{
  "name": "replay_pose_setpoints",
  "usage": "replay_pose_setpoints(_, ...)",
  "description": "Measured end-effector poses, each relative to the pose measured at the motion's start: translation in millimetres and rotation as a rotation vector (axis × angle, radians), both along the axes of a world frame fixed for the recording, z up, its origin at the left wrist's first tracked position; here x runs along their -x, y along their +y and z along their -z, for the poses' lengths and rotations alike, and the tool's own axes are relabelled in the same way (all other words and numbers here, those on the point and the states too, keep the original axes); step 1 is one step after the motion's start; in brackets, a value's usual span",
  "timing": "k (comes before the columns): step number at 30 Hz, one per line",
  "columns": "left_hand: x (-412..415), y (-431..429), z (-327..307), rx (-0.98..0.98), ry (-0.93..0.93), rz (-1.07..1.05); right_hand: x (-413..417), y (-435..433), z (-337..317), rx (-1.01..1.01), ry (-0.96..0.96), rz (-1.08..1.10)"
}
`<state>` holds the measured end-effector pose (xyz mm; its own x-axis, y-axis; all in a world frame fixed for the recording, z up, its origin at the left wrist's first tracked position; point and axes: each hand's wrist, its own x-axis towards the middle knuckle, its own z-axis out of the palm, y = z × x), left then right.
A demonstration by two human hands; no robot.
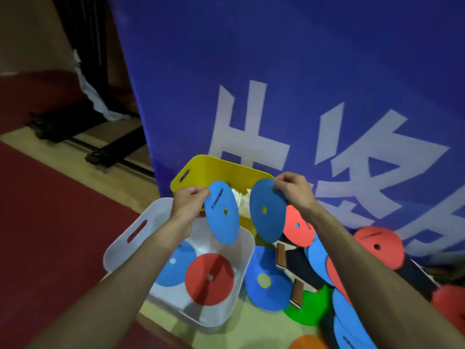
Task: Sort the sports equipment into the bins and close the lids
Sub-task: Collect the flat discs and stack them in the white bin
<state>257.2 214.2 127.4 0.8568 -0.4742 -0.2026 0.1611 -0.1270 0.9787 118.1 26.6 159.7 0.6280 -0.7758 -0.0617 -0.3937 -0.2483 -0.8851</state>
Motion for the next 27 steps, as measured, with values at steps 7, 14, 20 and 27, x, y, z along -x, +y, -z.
replay_pose_setpoints(7, -39.6, 77.8, 28.1, -0.105, 0.054, -0.044, -69.9, 66.0, 23.8, -0.155, 0.016, -0.149)
replay_pose_setpoints(14, -65.2, 108.7, 57.0, -0.230, 0.061, -0.013, -95.1, 103.6, 58.7, -0.247, 0.097, -0.283)
replay_pose_setpoints(20, -72.6, 112.5, 83.8, -0.370, -0.103, -0.039, -83.1, 105.8, 82.3, -0.277, 0.180, -0.276)
replay_pose_setpoints(27, -50.2, 86.3, 84.0, -0.489, -0.289, 0.108, -51.5, 89.4, 96.3, -0.004, 0.388, -0.305)
